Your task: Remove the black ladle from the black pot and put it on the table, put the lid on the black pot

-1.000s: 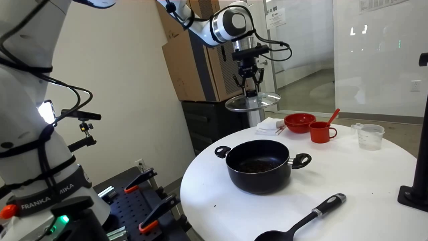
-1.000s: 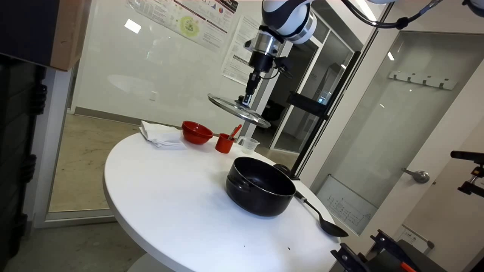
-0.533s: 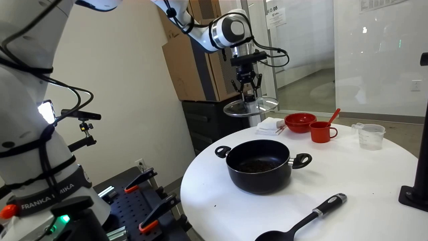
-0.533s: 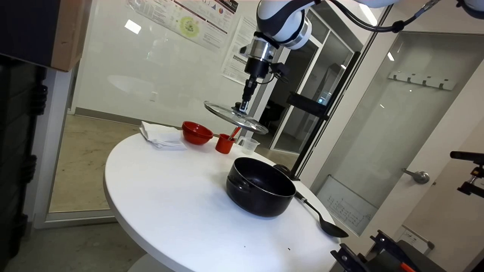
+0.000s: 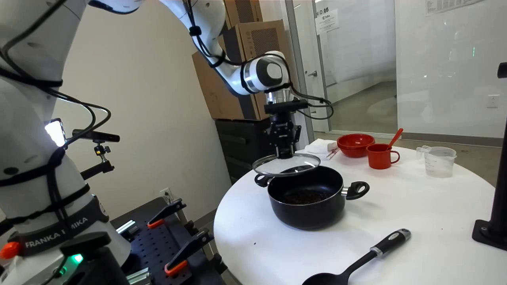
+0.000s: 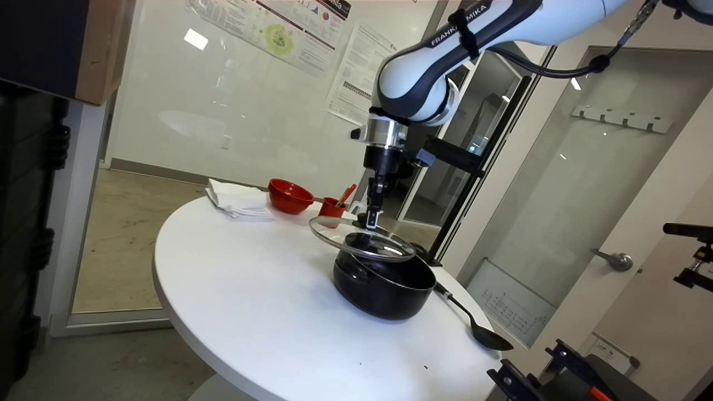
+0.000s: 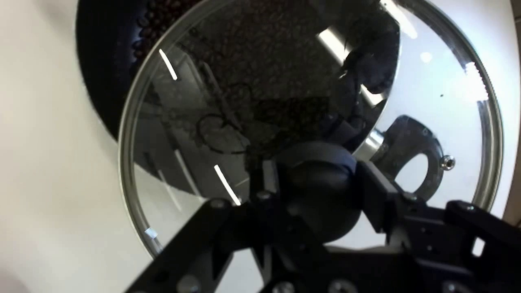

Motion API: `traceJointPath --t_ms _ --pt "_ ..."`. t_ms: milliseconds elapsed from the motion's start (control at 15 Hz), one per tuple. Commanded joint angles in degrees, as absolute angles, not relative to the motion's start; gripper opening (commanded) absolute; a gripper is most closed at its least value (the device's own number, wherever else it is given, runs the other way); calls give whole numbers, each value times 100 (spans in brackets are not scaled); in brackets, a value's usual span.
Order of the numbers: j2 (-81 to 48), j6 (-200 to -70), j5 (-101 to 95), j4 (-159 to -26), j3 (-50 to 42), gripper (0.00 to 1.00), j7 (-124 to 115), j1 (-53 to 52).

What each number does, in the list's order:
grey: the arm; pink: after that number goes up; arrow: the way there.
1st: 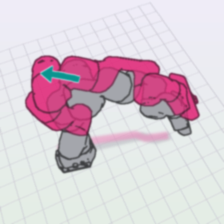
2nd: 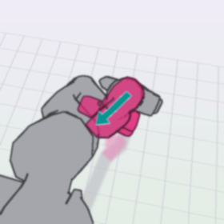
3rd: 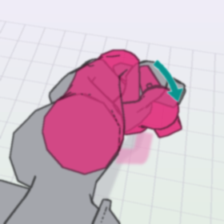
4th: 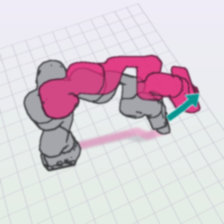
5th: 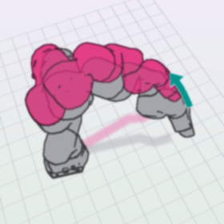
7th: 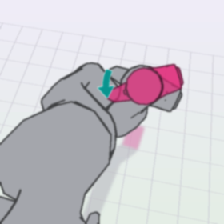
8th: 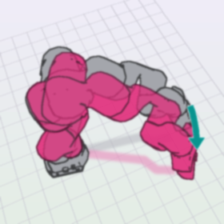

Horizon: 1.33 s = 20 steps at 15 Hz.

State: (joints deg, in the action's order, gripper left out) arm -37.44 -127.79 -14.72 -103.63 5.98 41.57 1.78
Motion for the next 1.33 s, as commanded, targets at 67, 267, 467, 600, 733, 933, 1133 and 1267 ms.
traceJointPath --t_ms 67,267,467,600,733,933,1133,1267 --pt "-3266 -13042 -1866 -11188 405 25 3975 70" --pt "-3047 -13177 -2045 -11497 330 25 3886 68" --pt "-2773 -13130 -2132 -11801 276 25 3856 115" --pt "-2545 -13143 -2160 -12031 231 25 3866 156" --pt "-2388 -13142 -2123 -12167 186 25 3873 211" --pt "-2282 -13197 -2097 -12210 81 25 3810 287" --pt "-2393 -13314 -2167 -12084 -57 25 3691 329" --pt "-2497 -13399 -2215 -12015 -134 25 3600 328"
